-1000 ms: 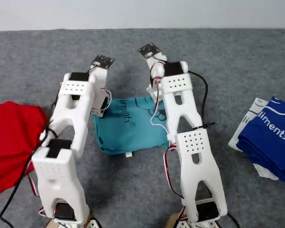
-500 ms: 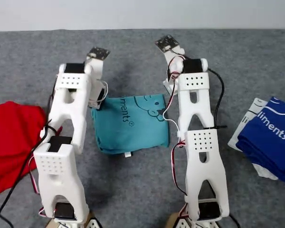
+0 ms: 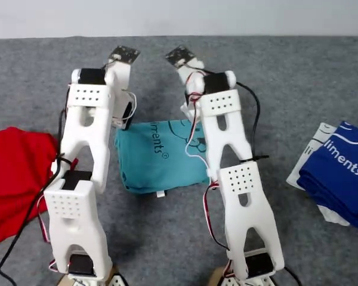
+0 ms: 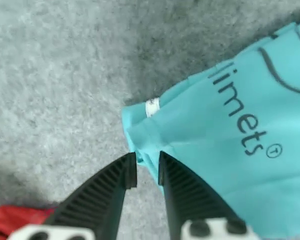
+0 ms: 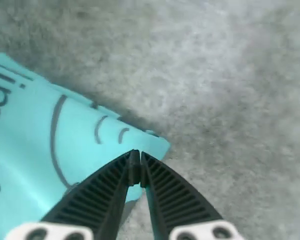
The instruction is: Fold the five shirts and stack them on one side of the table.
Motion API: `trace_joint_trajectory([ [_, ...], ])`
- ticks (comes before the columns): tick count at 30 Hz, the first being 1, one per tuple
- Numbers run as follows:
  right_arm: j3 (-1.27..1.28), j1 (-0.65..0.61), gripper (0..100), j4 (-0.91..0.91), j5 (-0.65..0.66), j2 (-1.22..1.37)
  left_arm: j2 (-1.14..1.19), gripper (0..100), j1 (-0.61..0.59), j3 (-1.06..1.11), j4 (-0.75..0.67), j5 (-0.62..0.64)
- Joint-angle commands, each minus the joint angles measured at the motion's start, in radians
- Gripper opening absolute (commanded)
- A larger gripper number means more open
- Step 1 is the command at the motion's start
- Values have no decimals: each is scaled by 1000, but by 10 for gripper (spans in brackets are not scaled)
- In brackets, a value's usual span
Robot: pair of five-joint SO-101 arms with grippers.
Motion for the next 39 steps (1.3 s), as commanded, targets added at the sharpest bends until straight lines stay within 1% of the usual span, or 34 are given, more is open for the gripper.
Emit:
trace_joint_trajectory([
  [1,2,4,10,-19,-8,24,-8,90,3,68,-72,-11],
  [3,-2,35,10,-68,-8,68,-8,90,3,119,-124,-12],
  [7,-3,107,10,-159,-8,116,-8,90,-8,177,-207,-54],
  [10,-3,137,10,-176,-8,119,-12,90,-34,173,-222,-54],
  [12,-11,142,10,-165,-8,108,-21,90,-44,154,-195,-54],
  [14,-54,137,10,-128,-8,88,-31,89,-41,105,-126,-54],
  [17,-97,105,10,-76,-8,56,-57,87,-21,41,-55,-54],
  [20,-101,62,10,-24,-8,8,-101,87,20,-10,3,-49],
  [24,-101,8,10,36,-12,-61,-172,87,97,-24,75,-48],
  [28,-100,-2,10,41,-12,-130,-212,87,160,-12,133,-43],
  [30,-100,8,10,44,-12,-160,-227,87,178,42,132,-37],
  [34,-98,77,9,44,-12,-193,-235,87,210,185,130,-38],
  [39,-49,176,9,44,-12,-222,-235,87,199,300,89,-37],
])
